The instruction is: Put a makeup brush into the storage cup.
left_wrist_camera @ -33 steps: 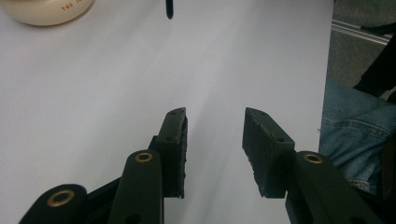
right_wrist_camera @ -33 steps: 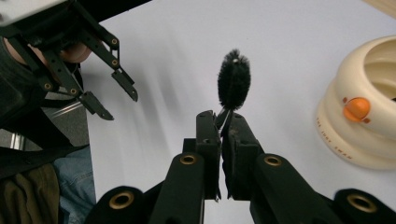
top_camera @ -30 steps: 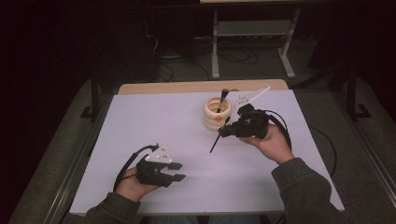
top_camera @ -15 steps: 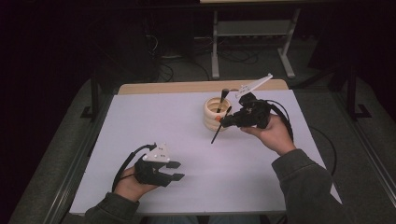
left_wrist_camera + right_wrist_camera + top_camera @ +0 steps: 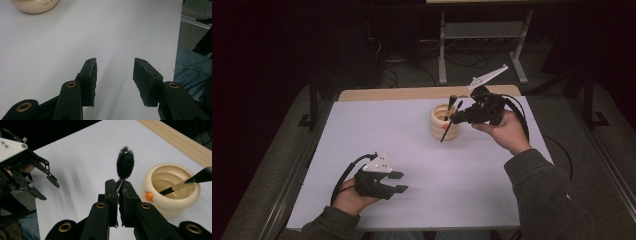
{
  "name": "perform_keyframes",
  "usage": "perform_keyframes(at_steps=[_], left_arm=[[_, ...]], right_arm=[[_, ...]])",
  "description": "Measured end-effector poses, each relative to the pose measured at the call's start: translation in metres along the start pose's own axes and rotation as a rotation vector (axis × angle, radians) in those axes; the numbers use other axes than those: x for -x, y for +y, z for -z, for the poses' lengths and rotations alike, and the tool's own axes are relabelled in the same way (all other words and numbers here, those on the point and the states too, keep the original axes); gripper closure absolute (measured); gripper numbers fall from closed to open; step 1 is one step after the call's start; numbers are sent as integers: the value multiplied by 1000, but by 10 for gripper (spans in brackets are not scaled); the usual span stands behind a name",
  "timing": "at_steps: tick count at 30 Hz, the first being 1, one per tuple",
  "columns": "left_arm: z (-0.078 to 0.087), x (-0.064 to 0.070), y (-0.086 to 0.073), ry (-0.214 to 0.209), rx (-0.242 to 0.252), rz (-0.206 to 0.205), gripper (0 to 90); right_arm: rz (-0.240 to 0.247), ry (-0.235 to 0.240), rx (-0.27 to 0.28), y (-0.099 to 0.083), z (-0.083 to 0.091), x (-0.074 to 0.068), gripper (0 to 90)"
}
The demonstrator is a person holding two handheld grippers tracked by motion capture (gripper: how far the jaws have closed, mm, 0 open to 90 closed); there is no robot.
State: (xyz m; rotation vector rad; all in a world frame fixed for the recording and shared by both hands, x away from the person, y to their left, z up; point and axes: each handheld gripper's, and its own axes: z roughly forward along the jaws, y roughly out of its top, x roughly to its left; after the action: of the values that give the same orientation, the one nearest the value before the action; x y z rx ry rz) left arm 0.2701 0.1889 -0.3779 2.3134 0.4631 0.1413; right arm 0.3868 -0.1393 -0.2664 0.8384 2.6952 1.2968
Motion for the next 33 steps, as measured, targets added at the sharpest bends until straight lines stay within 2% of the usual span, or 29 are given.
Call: perform_keyframes(at_steps=[5,12,14,24,28,32,33], left_arm=[[0,0,-1,1,14,11,534],[3,0,0,4,9,1,532],[3,-1,0,3,12,1,530],[7,-2,0,10,25,4,524],[7,-2,-1,10,29,10,521],[7,-2,-1,10,29,10,520],[8,-3,-1,11,29,-2,519]], right_arm=[[-6,-18,0,6,4,5,847],[-12,-40,15,14,7,12,847],[-36,-46,17,16,8,14,847],[-70,-97,39,26,10,25,847],[-90,-145,45,31,8,32,847],[-128,-160,53,32,5,40,847],[-125,-167,52,31,4,42,847]])
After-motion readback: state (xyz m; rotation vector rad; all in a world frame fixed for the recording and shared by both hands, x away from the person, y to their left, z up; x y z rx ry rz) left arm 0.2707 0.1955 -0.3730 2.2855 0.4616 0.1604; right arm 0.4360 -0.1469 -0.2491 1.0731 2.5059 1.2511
